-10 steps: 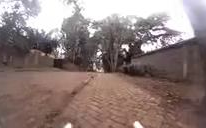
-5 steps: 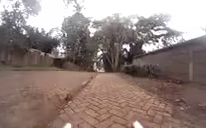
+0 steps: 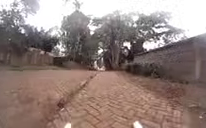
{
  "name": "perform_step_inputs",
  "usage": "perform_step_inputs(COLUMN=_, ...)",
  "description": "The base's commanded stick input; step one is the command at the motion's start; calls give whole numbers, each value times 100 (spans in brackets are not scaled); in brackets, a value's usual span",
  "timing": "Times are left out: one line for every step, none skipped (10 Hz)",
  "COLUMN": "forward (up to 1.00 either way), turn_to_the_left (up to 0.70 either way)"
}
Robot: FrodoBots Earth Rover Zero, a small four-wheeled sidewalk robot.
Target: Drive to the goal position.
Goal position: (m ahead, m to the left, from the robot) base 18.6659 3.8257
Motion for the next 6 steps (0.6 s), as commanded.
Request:
perform_step_inputs(forward=70, turn_to_the_left=-7)
perform_step_inputs(forward=70, turn_to_the_left=-27)
perform_step_inputs(forward=70, turn_to_the_left=-31)
perform_step_inputs(forward=70, turn_to_the_left=-34)
perform_step_inputs(forward=70, turn_to_the_left=-25)
perform_step_inputs(forward=70, turn_to_the_left=-2)
